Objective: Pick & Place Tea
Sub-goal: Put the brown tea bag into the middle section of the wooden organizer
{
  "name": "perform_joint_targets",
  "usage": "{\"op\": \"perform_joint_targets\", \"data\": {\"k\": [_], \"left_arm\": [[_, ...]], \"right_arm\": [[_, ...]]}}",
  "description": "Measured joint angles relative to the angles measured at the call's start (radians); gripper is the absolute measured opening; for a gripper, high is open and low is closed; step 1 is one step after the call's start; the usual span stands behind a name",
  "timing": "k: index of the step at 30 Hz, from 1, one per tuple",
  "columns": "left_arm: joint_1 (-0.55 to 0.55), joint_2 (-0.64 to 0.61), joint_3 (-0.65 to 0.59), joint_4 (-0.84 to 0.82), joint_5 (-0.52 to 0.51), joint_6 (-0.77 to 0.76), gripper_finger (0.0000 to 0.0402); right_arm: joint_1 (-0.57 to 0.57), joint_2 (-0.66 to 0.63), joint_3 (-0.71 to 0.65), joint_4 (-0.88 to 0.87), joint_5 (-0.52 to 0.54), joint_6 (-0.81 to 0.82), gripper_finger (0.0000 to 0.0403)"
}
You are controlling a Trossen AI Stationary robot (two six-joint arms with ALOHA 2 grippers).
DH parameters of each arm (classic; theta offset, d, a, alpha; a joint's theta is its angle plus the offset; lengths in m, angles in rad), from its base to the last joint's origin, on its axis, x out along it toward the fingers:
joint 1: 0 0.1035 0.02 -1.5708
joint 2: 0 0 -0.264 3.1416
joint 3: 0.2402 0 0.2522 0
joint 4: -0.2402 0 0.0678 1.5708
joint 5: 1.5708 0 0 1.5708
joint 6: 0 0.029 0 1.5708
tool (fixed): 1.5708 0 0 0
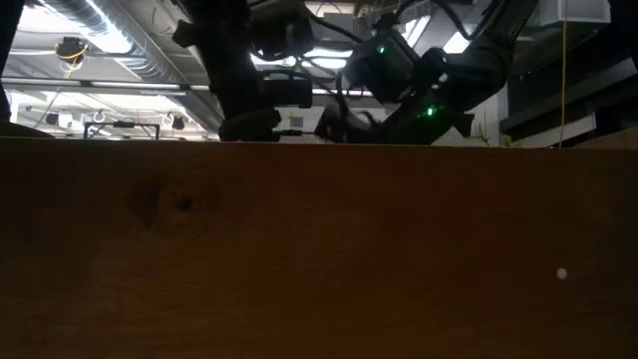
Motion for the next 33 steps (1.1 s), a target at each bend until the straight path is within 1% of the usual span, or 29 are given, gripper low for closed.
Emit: {"op": "perform_joint_targets", "data": {"k": [2, 6, 11, 14, 18, 23, 25, 33], "left_arm": [[-0.012, -0.009, 0.0, -0.027, -0.033, -0.002, 0.0139], [-0.049, -0.018, 0.0, -0.026, -0.084, -0.003, 0.0135], [-0.087, -0.019, 0.0, -0.038, -0.162, 0.002, 0.0132], [-0.11, -0.018, 0.0, -0.034, -0.165, 0.002, 0.0134], [-0.136, -0.018, 0.0, -0.024, -0.165, 0.002, 0.0134], [-0.167, -0.032, 0.0, -0.009, -0.163, 0.002, 0.013], [-0.176, -0.05, 0.0, 0.007, -0.164, 0.003, 0.013], [-0.173, -0.088, 0.0, 0.101, -0.147, 0.012, 0.0133]], "right_arm": [[-0.005, -0.025, 0.0, -0.006, -0.052, 0.031, 0.0004], [-0.01, -0.085, 0.0, -0.045, -0.144, 0.114, 0.0004], [-0.009, -0.154, -0.001, -0.156, -0.233, 0.226, 0.0004], [-0.009, -0.184, -0.001, -0.215, -0.264, 0.28, 0.0004], [-0.005, -0.218, -0.001, -0.242, -0.309, 0.335, 0.0003], [0.009, -0.256, -0.001, -0.309, -0.312, 0.359, 0.0003], [0.015, -0.27, -0.001, -0.33, -0.299, 0.359, 0.0003], [0.051, -0.299, -0.001, -0.313, -0.276, 0.351, 0.0003]]}}
